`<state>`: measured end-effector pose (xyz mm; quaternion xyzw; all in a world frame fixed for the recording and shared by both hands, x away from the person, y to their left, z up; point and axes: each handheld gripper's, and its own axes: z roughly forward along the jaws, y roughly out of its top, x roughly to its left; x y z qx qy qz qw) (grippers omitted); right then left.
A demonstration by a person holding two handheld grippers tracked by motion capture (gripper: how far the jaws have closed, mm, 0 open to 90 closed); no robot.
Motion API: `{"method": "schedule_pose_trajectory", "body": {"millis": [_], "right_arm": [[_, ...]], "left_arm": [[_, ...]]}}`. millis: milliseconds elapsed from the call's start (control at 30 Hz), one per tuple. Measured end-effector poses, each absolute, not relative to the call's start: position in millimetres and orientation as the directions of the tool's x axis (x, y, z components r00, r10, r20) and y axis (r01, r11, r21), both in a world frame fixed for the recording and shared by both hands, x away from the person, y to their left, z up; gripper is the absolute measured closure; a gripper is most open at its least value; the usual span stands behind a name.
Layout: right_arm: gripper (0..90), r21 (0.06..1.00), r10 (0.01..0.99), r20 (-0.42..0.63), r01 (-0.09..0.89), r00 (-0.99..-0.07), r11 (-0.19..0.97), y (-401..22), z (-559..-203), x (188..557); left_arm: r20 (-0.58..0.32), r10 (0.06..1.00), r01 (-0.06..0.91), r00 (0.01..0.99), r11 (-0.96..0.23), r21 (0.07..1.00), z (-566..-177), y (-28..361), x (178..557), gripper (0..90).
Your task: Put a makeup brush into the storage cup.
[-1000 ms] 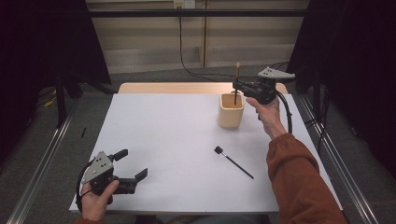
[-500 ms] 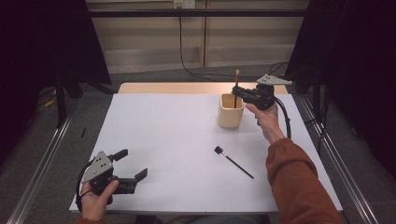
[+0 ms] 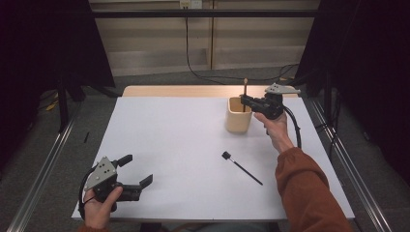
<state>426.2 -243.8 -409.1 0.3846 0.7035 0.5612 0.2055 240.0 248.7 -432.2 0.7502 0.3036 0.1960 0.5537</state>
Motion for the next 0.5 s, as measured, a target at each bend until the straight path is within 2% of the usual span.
{"method": "schedule_pose_trajectory", "body": {"millis": [500], "right_arm": [[83.3, 0.941, 0.769, 0.160, 0.332, -0.619, 0.071, -242.9, -418.2, 425.6]], "left_arm": [[-0.037, 0.673, 0.237, 0.739, -0.208, 0.949, -432.1, 247.7, 239.2, 2.3]]}}
